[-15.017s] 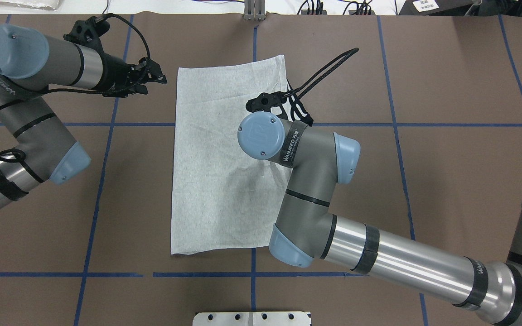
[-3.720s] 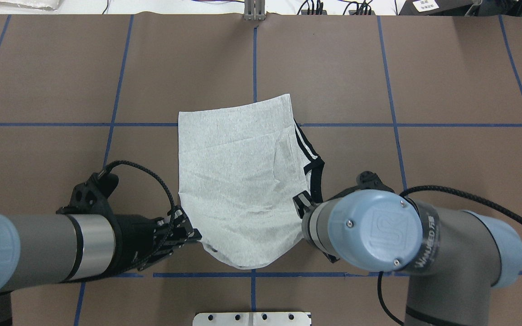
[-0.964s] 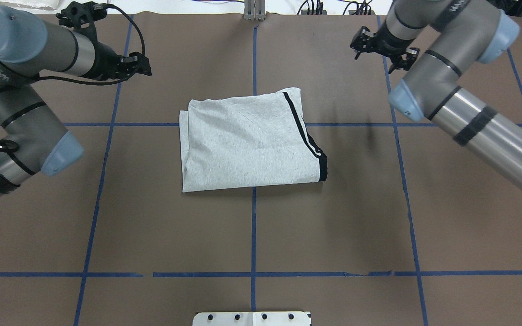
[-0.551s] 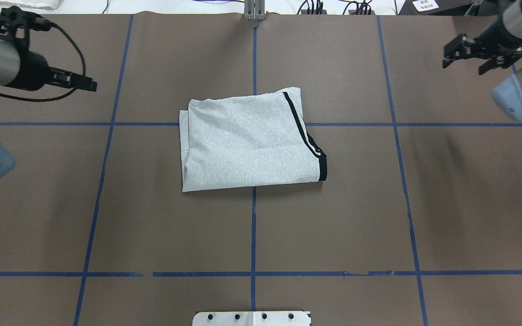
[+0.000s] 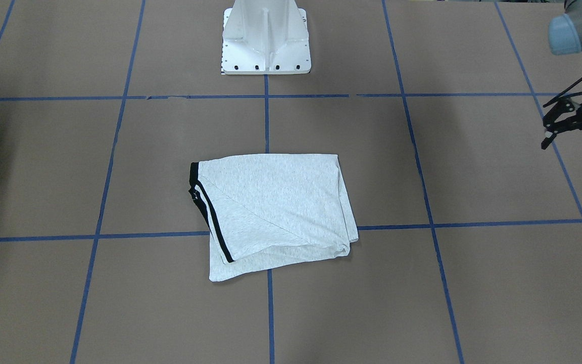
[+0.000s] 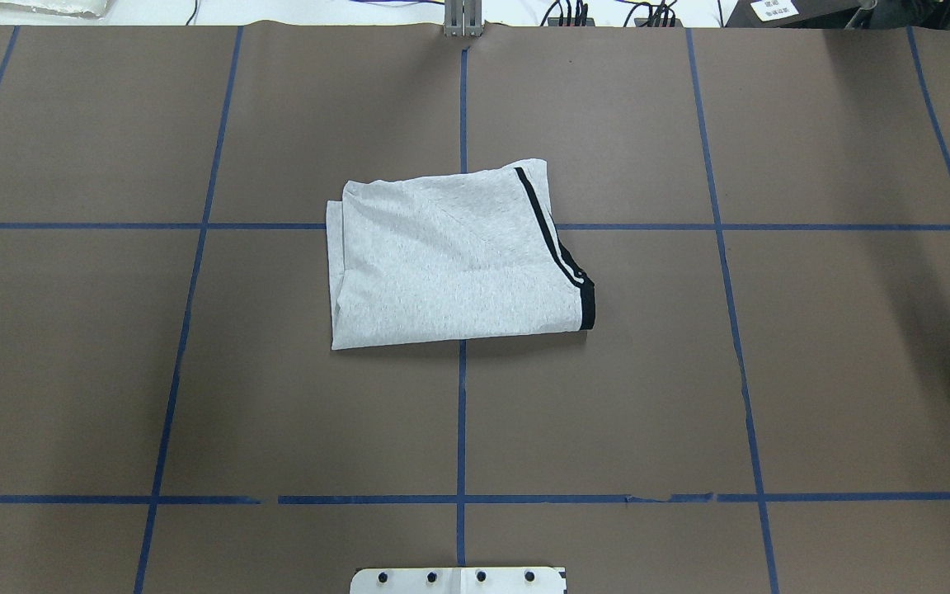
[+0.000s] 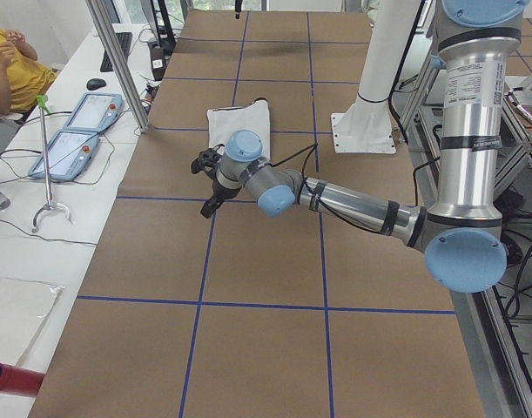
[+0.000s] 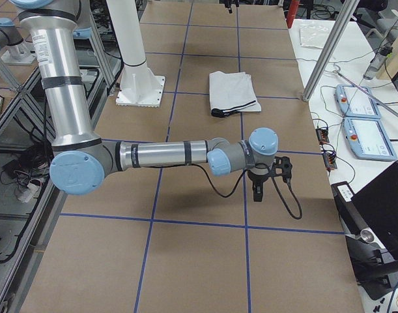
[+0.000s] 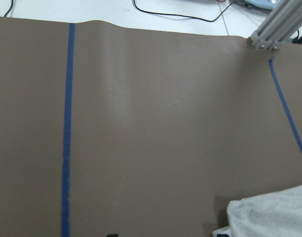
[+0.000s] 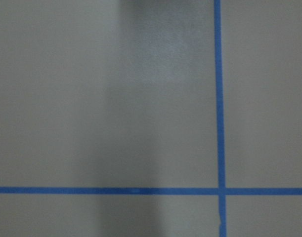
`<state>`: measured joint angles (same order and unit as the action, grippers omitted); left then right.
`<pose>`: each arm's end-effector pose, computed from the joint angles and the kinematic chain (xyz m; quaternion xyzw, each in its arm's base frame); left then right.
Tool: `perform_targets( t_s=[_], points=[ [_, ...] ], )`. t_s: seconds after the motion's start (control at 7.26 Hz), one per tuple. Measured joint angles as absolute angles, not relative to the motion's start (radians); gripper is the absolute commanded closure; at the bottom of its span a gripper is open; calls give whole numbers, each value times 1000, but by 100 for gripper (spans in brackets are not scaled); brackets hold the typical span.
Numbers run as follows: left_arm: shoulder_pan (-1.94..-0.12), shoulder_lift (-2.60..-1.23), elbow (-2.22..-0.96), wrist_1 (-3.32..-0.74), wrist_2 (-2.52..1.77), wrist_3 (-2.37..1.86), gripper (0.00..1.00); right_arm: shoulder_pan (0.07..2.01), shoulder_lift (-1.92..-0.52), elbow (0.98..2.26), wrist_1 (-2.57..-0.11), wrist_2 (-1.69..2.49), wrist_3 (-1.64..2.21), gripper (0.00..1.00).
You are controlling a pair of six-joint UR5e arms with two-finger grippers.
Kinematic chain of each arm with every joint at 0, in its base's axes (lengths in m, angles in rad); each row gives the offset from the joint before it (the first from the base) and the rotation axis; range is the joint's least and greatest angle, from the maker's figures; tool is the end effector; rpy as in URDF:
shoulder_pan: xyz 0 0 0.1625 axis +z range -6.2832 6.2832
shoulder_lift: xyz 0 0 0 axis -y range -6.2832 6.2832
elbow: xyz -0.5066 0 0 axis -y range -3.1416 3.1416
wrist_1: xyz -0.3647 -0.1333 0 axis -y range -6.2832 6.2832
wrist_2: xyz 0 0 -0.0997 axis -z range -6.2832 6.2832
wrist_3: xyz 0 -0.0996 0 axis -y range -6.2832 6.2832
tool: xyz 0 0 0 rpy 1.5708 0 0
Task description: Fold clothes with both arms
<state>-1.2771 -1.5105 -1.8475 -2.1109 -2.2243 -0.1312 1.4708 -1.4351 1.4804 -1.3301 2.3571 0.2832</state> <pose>0.0613 -0.4541 0.5789 0.2790 0.3653 0.1896 0.8676 0.0078 -0.5519 0.6873 0.0570 -0.3973 0.0293 0.9154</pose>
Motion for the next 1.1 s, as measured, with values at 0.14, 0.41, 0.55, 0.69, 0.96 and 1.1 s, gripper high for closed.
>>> perform_targets(
  t_s=[0.14,0.41,0.55,0.69,0.96,1.1],
  points=[
    [-1317,-1493,-1874,-2027,-2232,-67,0,1490,-1457,1487,-1352,2361,232,0],
    [-1373,-1490,-1952,-1844,-2242,-29,0,1504,-1467,1506,-1407,2359,187,0],
    [-1383,-1485,-1970,-1811,-2266,-30,0,1512,-1469,1511,-1433,2355,167,0],
    [-1387,-1479,-1972,-1798,-2294,-43,0,1512,-1468,1515,-1461,2350,146,0],
    [-1388,-1473,-1927,-1799,-2317,-89,0,1495,-1472,1567,-1530,2344,124,0],
    [-1407,-1470,-1907,-1800,-2320,-93,0,1484,-1479,1616,-1579,2335,111,0]
  ],
)
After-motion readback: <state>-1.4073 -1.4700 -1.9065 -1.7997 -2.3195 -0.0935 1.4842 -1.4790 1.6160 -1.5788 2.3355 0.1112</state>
